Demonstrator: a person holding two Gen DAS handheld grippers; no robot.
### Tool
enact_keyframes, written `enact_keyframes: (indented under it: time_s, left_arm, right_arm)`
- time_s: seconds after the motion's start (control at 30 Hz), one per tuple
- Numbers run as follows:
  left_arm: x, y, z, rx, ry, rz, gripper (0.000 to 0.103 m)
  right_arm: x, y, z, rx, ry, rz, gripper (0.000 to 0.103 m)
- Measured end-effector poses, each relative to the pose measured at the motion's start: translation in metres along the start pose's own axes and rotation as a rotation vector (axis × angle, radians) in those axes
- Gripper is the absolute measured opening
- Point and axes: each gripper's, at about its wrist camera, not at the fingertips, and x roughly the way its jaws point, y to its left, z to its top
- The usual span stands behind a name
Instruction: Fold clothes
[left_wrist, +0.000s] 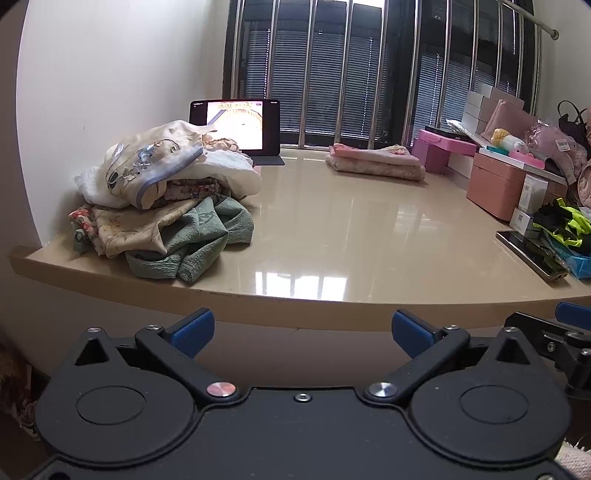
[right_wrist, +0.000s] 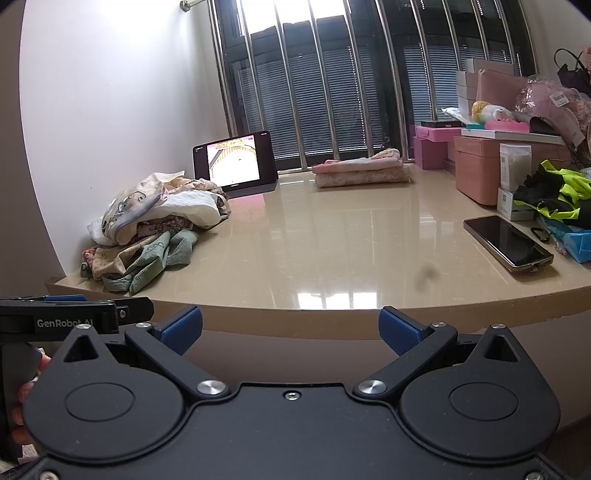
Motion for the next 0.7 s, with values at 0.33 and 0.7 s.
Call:
enact_keyframes:
  time_s: [0.33, 0.7]
  left_arm:
    - [0.0017, 0.0000, -0.0001, 0.003, 0.004, -0.003, 0.103]
    - [0.0039, -0.0006, -0.0007, 0.011, 0.011, -0.003, 0.103]
  right_arm:
    - [0.0003, -0.0007, -0.0012, 0.002, 0.000, 0.001, 0.103]
    - [0.0019, -0.0007, -0.0024, 0.007, 0.001, 0.003, 0.103]
